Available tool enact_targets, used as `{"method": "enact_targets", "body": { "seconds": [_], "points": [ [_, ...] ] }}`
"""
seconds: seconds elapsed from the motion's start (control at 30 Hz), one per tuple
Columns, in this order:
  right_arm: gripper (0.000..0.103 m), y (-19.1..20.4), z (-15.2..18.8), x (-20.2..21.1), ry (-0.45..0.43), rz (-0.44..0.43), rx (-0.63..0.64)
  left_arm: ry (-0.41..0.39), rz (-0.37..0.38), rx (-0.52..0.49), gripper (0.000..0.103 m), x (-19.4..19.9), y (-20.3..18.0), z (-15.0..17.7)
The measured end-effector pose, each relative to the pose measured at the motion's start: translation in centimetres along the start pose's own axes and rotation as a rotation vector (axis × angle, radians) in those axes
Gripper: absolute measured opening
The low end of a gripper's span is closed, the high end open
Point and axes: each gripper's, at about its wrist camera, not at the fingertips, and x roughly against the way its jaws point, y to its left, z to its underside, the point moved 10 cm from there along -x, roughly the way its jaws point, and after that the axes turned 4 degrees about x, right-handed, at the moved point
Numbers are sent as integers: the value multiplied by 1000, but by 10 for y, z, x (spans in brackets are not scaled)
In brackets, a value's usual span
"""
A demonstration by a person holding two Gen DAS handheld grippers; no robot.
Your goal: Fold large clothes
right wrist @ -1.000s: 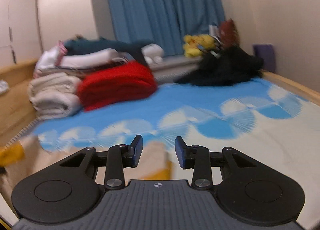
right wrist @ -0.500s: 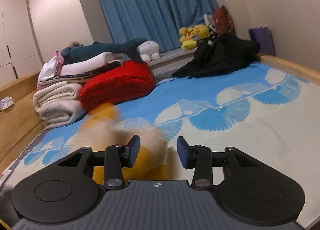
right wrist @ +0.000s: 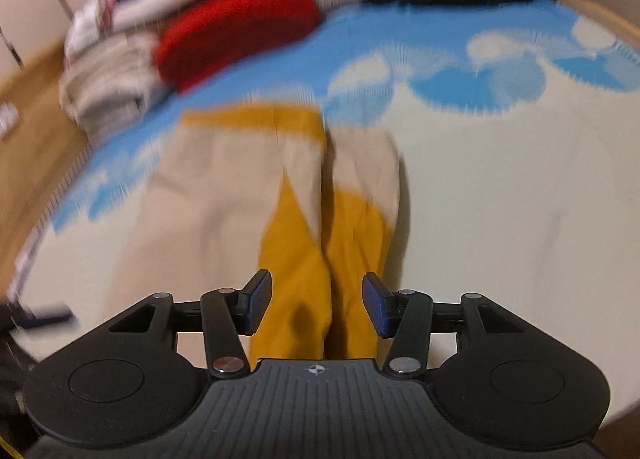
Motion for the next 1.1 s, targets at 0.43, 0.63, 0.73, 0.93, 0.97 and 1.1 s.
{"method": "enact_targets", "body": {
  "seconds": [0.43, 0.63, 0.73, 0.93, 0.97, 1.1],
  "points": [
    [7, 35, 32, -12, 54, 117, 196, -17, 8, 152, 77, -17, 33, 18],
    [1, 33, 13, 31, -77, 66, 132, -19, 67, 237, 78, -19, 35, 12],
    [1, 27, 7, 70, -174, 32, 95, -16, 98, 278, 79, -21, 33, 9],
    [1, -12, 42, 69, -52, 151, 70, 14, 169, 276, 79, -24, 15, 10],
    [1, -17, 48, 62, -21, 166, 70, 52, 154, 246, 79, -31, 11, 17],
    [1, -21, 57, 37, 52, 188, 96, 202, 80, 196, 81, -61, 7, 51]
  ]
}}
